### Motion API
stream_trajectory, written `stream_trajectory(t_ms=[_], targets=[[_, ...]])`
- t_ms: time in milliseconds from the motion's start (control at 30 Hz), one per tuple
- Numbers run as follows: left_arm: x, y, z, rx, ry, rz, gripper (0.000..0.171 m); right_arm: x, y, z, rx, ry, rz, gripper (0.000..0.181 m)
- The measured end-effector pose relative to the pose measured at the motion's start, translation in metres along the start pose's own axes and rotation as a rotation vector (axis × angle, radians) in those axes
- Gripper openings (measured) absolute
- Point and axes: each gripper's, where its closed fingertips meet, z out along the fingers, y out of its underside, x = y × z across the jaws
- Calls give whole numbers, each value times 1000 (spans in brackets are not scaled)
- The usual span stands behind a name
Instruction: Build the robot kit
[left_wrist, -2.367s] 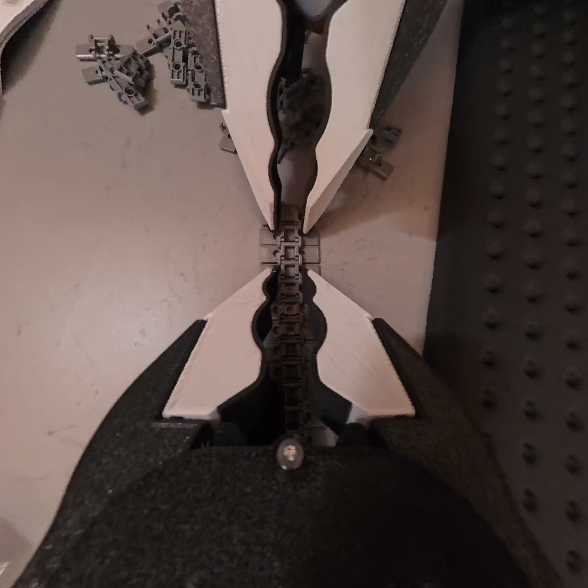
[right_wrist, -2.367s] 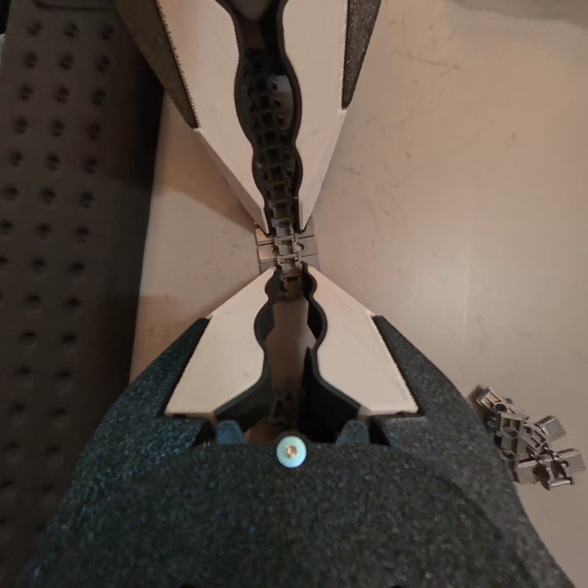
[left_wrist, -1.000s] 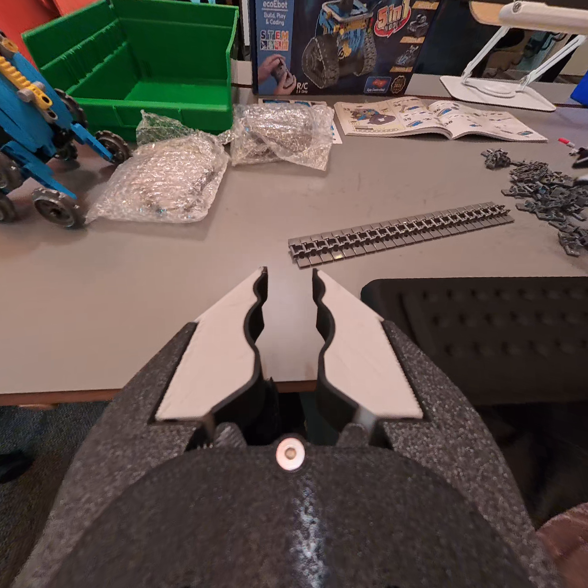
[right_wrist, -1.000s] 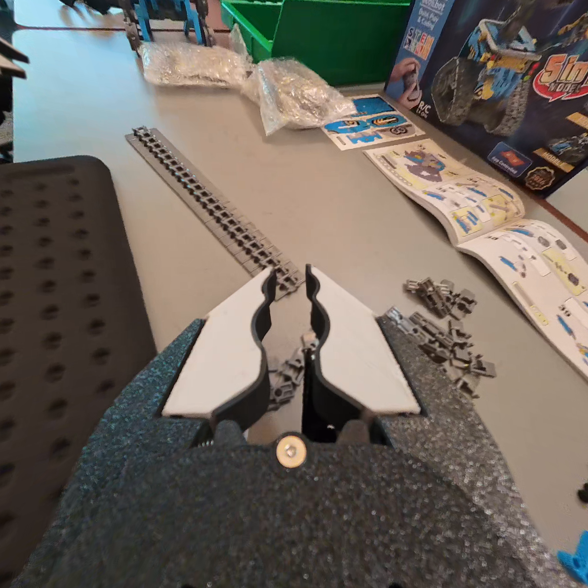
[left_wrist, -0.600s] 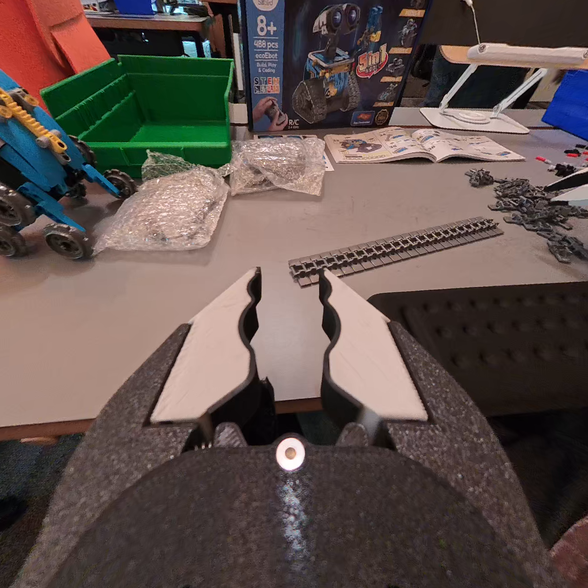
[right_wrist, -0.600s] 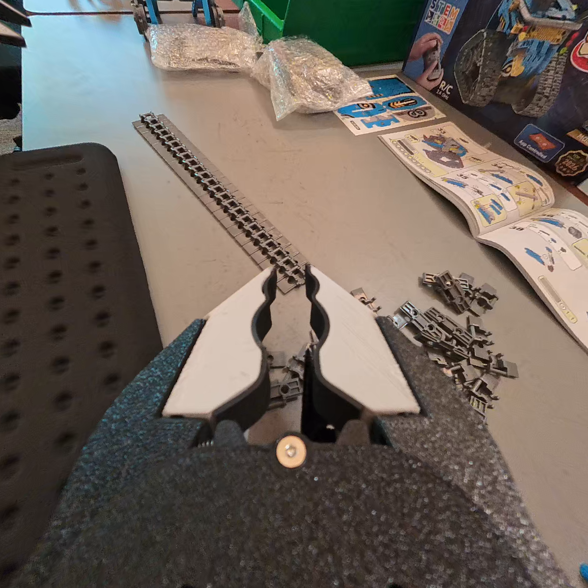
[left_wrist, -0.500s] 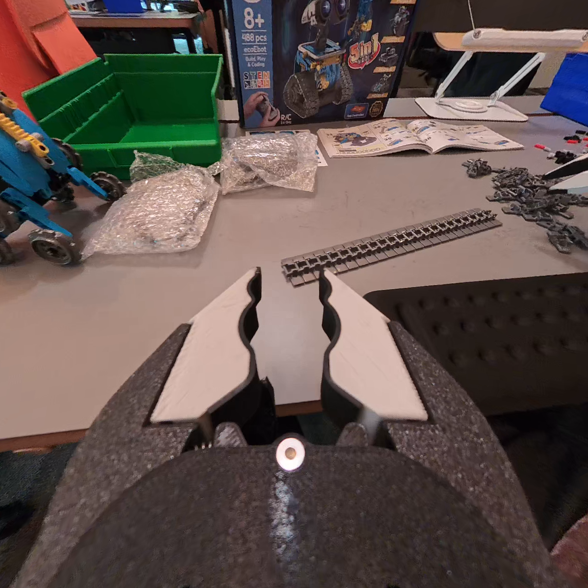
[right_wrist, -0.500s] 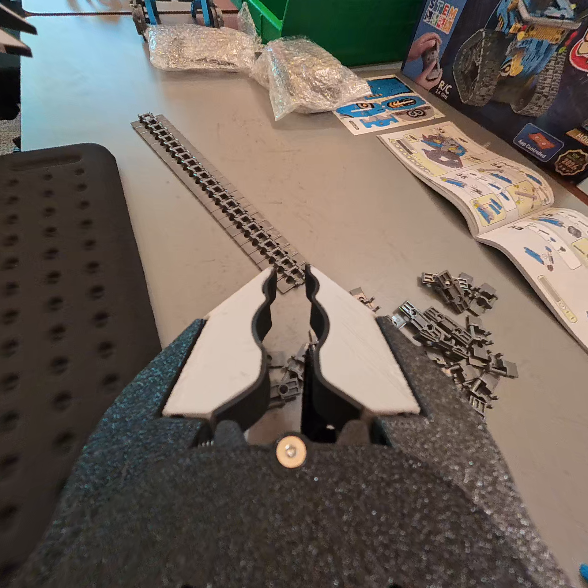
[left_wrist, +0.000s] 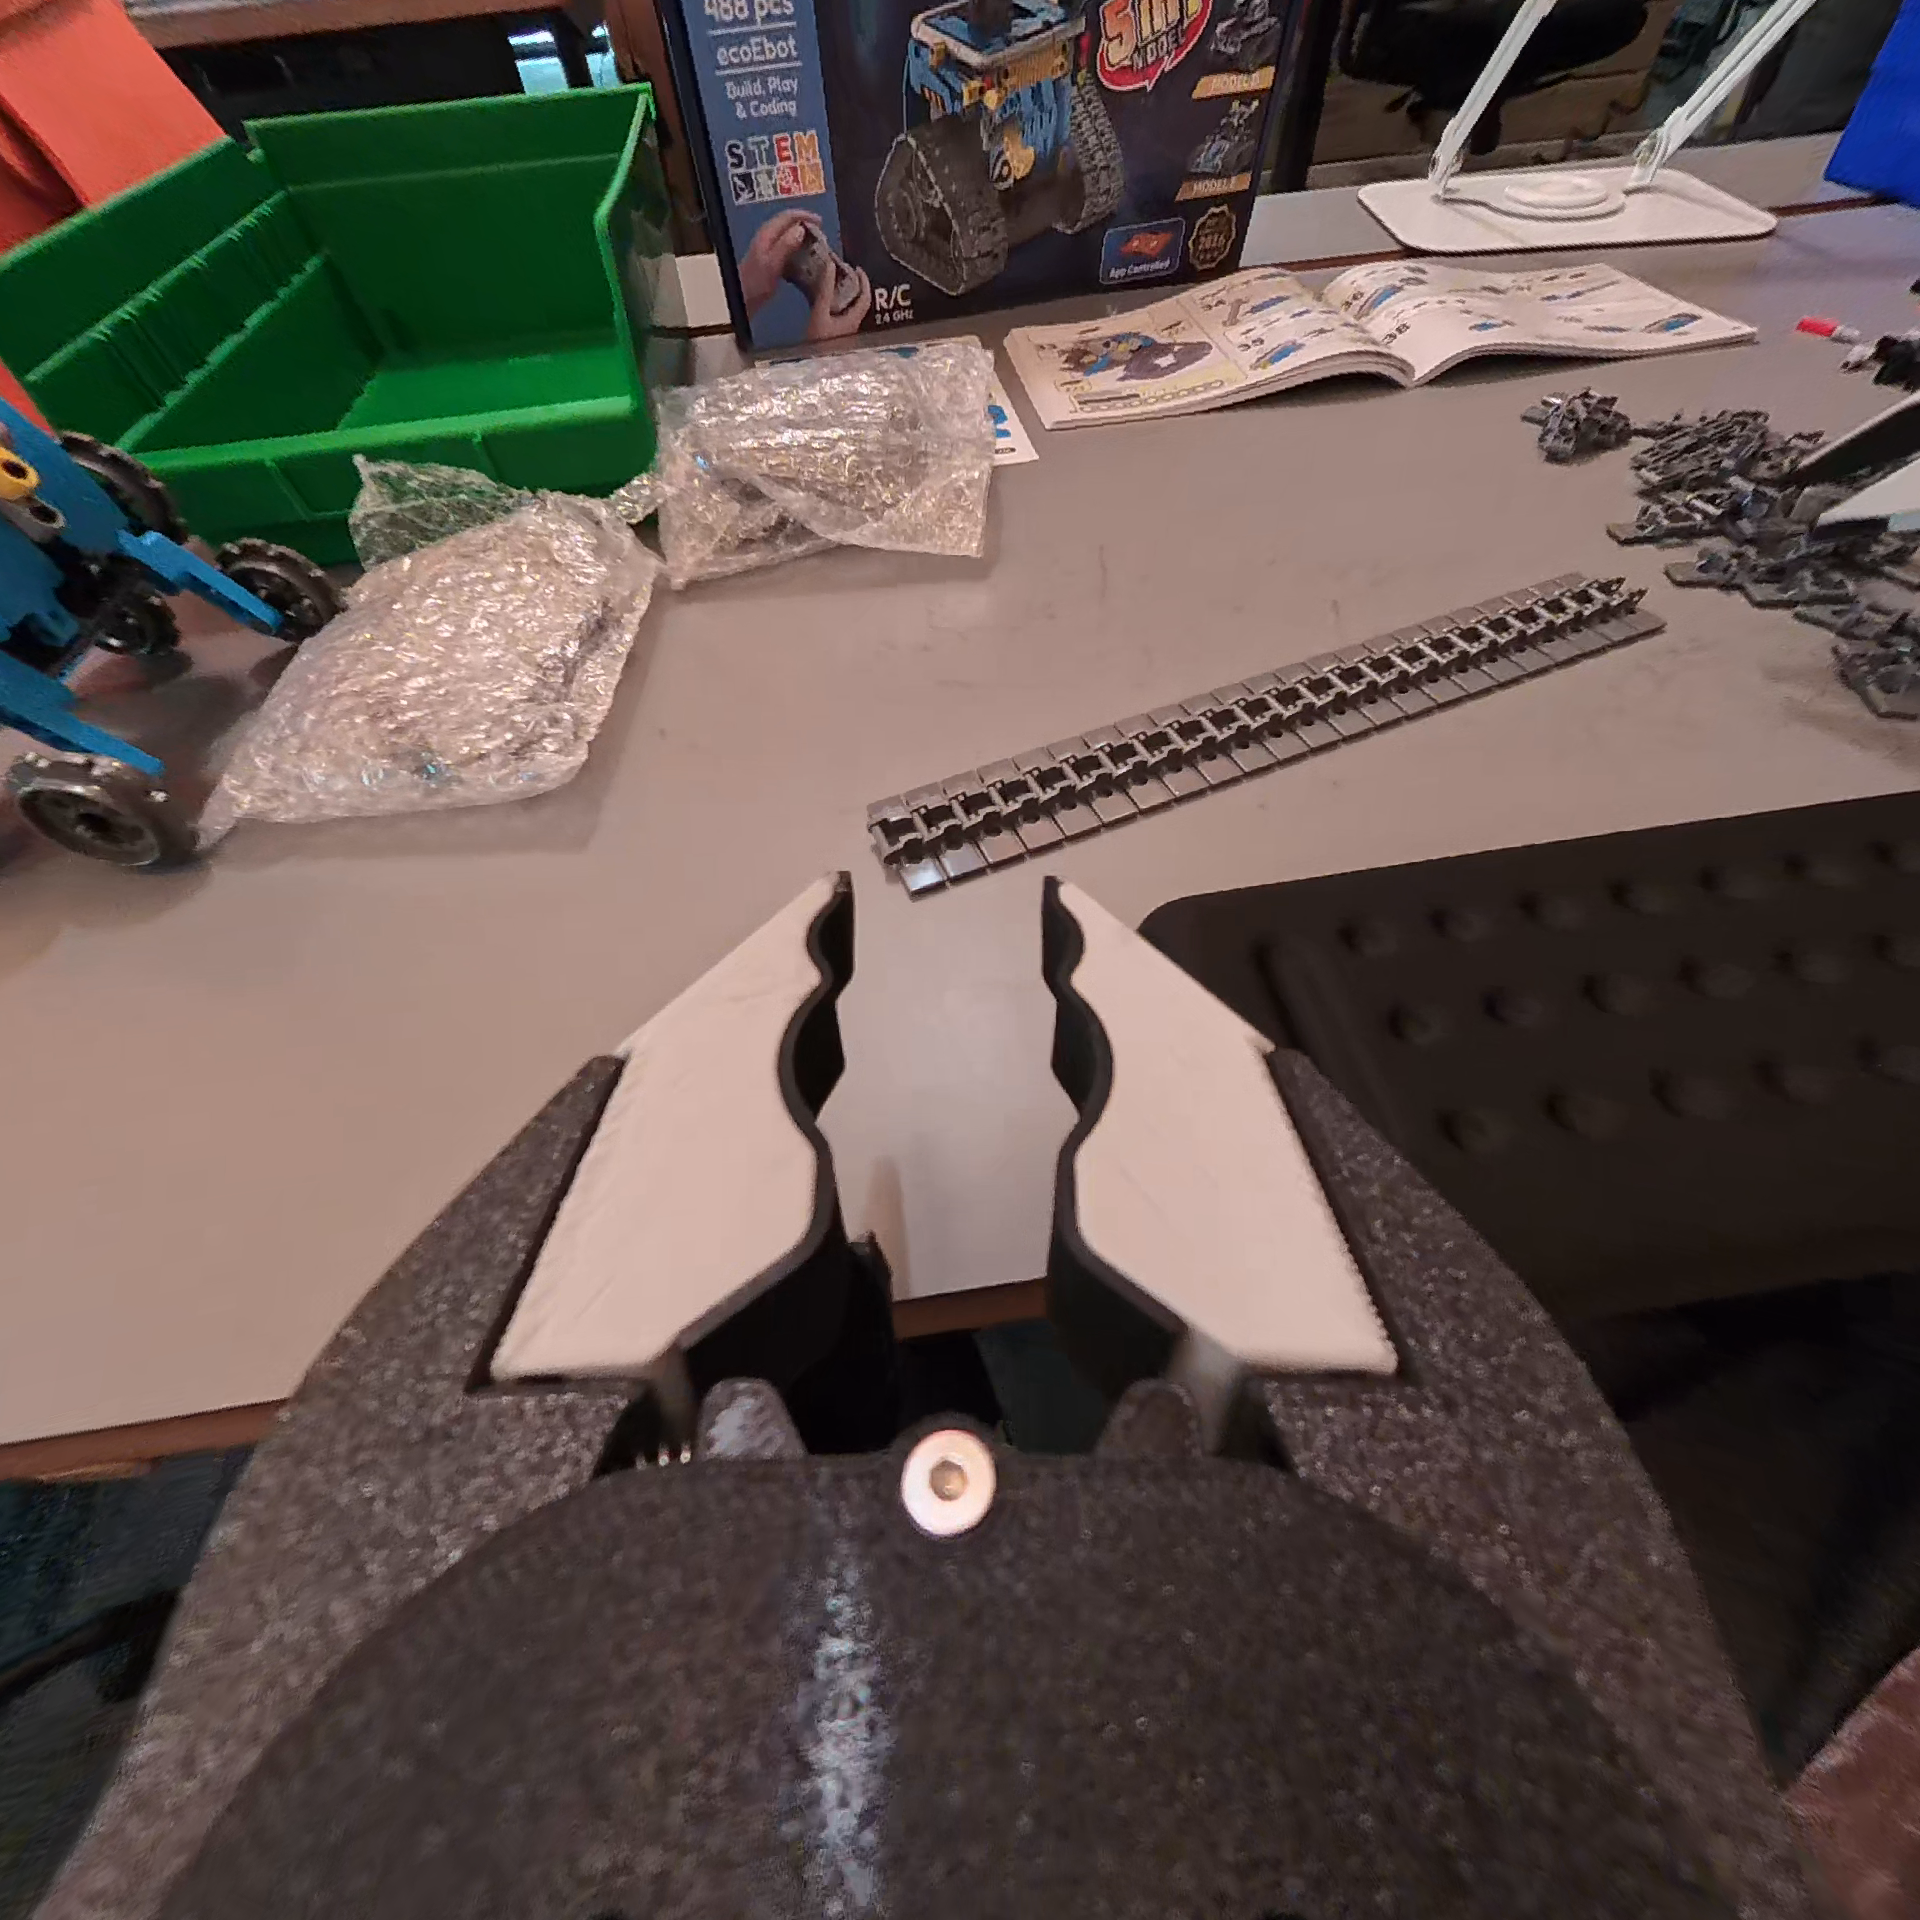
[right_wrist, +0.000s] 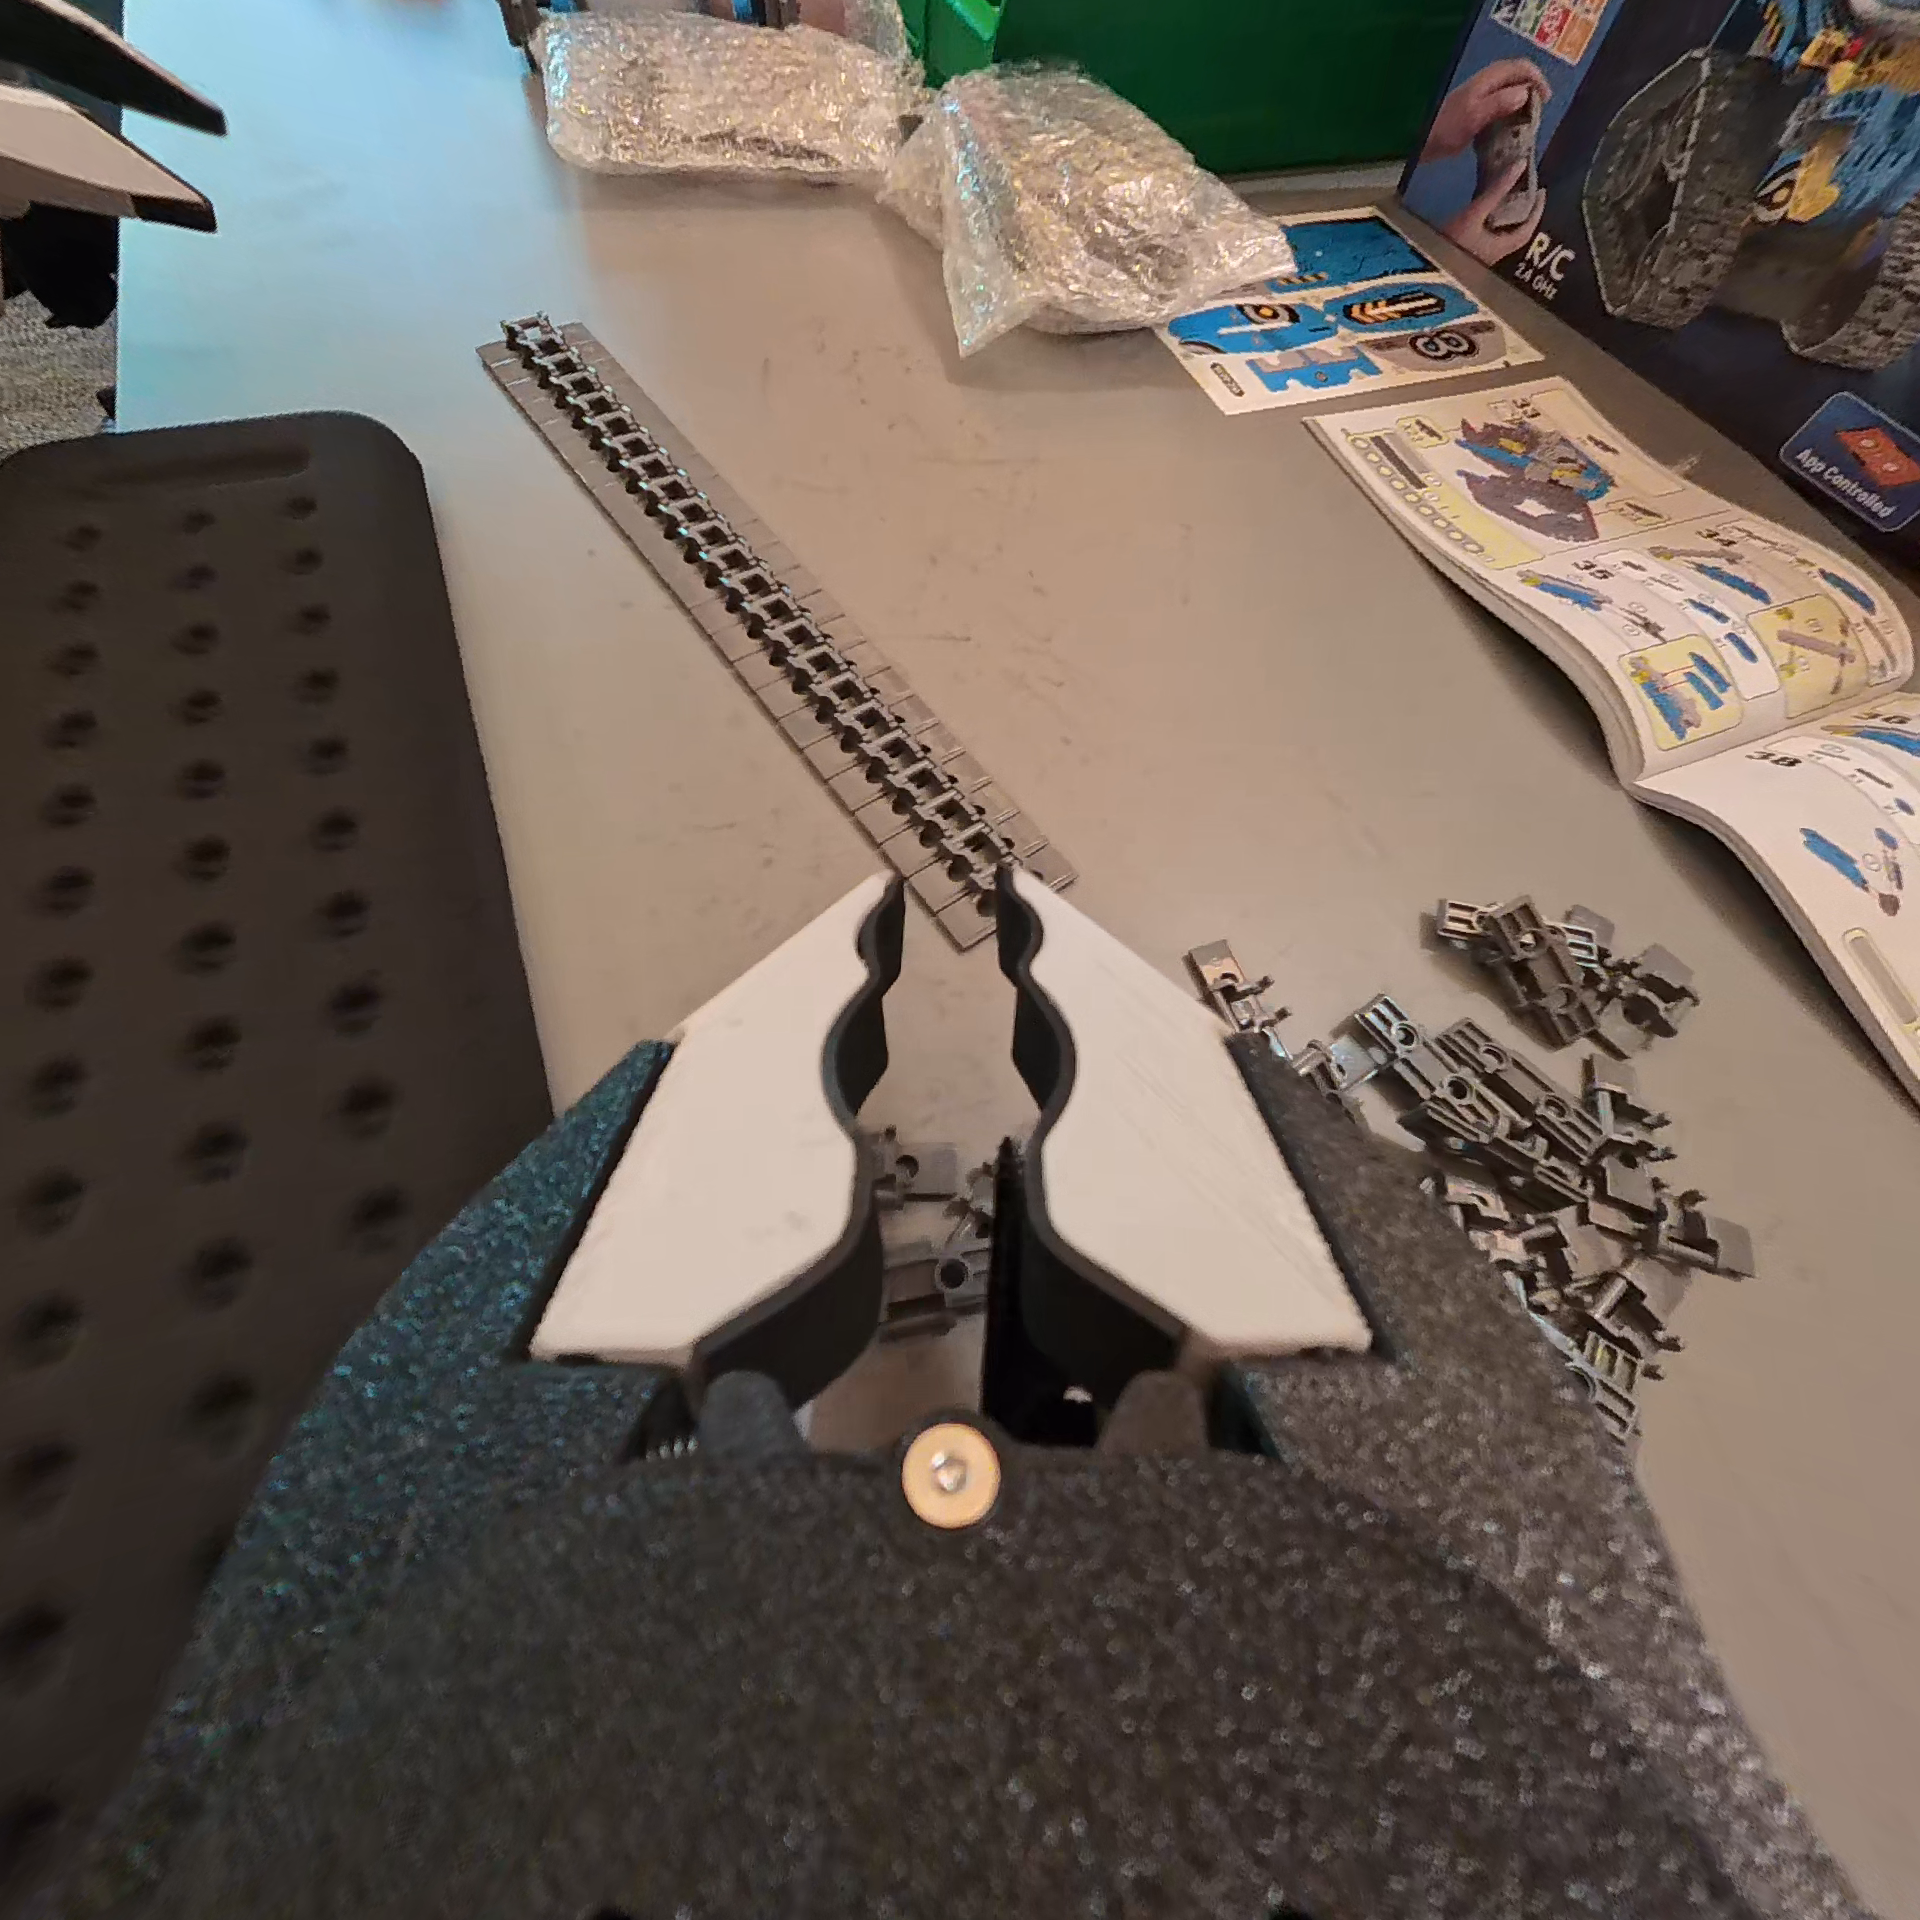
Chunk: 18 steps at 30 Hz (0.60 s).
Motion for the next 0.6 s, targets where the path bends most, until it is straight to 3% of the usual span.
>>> stream_trajectory(t_ms=[233,600], targets=[[0,1,0,-5,58,-99,36,-1,1,1,-8,9,-13,18],[1,-1,0,-4,49,-51,36,23,-7,-8,60,84,55,22]])
